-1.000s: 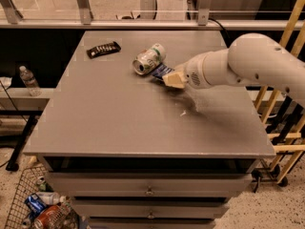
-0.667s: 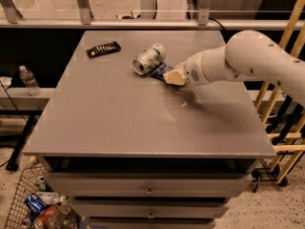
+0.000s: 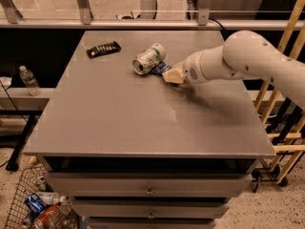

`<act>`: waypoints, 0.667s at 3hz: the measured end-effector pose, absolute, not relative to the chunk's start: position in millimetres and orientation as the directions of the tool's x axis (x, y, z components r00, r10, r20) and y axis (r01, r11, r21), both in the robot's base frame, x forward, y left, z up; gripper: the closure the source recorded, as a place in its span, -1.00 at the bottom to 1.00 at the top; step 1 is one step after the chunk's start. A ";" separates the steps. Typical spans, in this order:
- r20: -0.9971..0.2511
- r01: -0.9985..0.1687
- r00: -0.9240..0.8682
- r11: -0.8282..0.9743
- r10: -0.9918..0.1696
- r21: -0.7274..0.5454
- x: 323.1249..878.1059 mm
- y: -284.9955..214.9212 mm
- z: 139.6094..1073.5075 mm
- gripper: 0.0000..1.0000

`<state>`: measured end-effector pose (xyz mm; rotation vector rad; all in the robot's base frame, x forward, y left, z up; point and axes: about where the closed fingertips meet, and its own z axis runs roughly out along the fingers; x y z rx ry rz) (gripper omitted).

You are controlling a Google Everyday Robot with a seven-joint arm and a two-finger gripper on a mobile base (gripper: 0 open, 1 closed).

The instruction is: Move rxbar blueberry near 7up can

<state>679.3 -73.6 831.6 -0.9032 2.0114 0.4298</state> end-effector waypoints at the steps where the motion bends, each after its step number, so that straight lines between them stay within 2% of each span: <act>1: -0.823 -0.737 -0.362 0.676 -0.437 -0.035 678.8 -71.6 831.2 0.65; 2: -0.823 -0.739 -0.361 0.673 -0.438 -0.034 678.7 -69.4 830.5 0.16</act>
Offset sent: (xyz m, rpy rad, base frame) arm -0.0004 0.0019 -0.0004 0.0000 0.0008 0.0027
